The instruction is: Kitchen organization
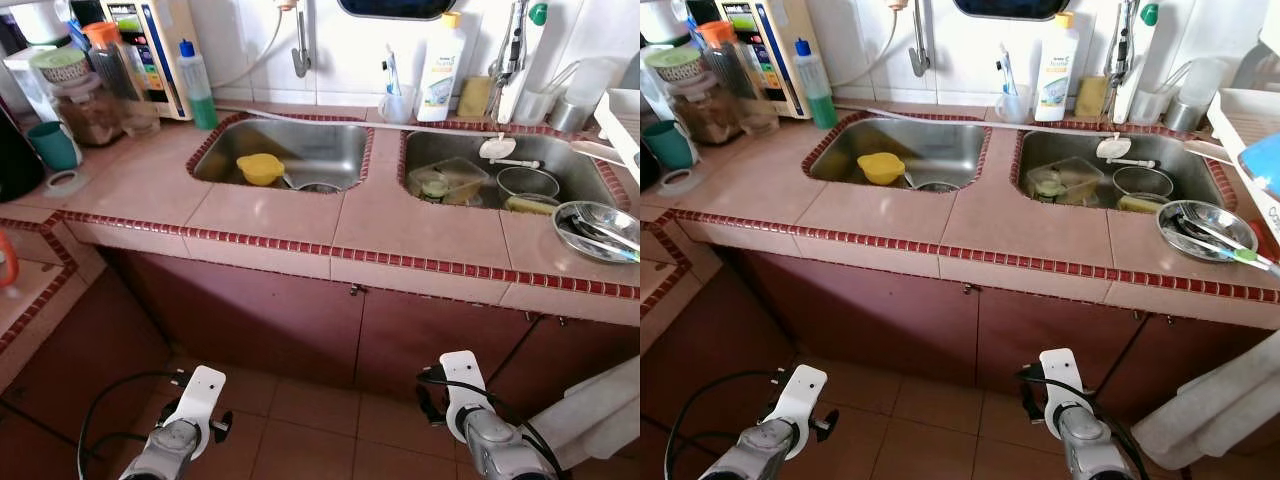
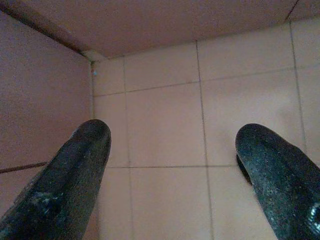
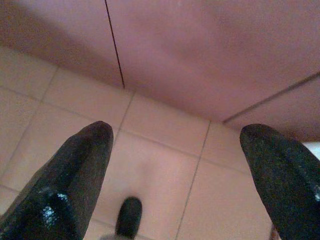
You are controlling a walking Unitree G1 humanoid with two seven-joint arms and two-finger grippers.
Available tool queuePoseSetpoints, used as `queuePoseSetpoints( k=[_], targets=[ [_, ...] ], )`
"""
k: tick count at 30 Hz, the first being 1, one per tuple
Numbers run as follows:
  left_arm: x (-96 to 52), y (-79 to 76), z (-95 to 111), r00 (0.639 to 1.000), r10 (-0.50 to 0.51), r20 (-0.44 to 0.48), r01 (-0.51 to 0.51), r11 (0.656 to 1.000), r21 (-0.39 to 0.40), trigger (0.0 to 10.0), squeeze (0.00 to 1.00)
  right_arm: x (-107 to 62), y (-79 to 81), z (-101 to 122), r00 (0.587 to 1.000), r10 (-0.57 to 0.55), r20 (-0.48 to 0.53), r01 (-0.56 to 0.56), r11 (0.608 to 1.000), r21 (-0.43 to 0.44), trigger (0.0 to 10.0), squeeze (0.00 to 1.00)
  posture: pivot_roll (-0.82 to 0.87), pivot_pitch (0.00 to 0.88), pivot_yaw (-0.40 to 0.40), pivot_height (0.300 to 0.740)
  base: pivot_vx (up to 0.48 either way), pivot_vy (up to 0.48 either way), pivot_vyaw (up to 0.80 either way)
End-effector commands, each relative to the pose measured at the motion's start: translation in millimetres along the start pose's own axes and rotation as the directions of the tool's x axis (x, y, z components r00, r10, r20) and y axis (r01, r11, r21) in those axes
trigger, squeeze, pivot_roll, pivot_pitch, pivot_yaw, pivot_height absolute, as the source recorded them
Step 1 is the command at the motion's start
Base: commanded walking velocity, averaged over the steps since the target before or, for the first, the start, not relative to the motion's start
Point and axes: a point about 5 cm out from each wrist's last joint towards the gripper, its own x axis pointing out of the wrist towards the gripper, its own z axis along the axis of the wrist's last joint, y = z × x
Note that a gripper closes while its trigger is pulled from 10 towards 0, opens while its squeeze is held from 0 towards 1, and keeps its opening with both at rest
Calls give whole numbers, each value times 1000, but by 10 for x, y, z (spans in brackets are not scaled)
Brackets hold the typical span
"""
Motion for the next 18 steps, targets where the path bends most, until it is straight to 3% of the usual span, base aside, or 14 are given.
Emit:
queuePoseSetpoints(
  k=[1, 7, 18],
  targets=[
    [-3, 40, -17, 1000, 6, -9, -6, 1000, 25, 10000, 0, 4, -6, -5, 1000, -8, -7, 8, 1000, 2, 10000, 0, -80, 0, 100, 740, 0, 0, 0],
    [-1, 37, -51, 1000, 3, -27, -3, 1000, 20, 10000, 0, -45, -60, -273, 995, -9, -95, 1, 997, -77, 10000, 0, -82, 0, 91, 740, 0, 0, -668],
    [1, -4, -56, 1000, -20, -15, 20, 1000, -3, 10000, 0, -130, -98, -545, 987, 3, -161, -40, 973, -227, 10000, 0, -86, 0, 87, 740, 0, 0, -738]
  ],
)
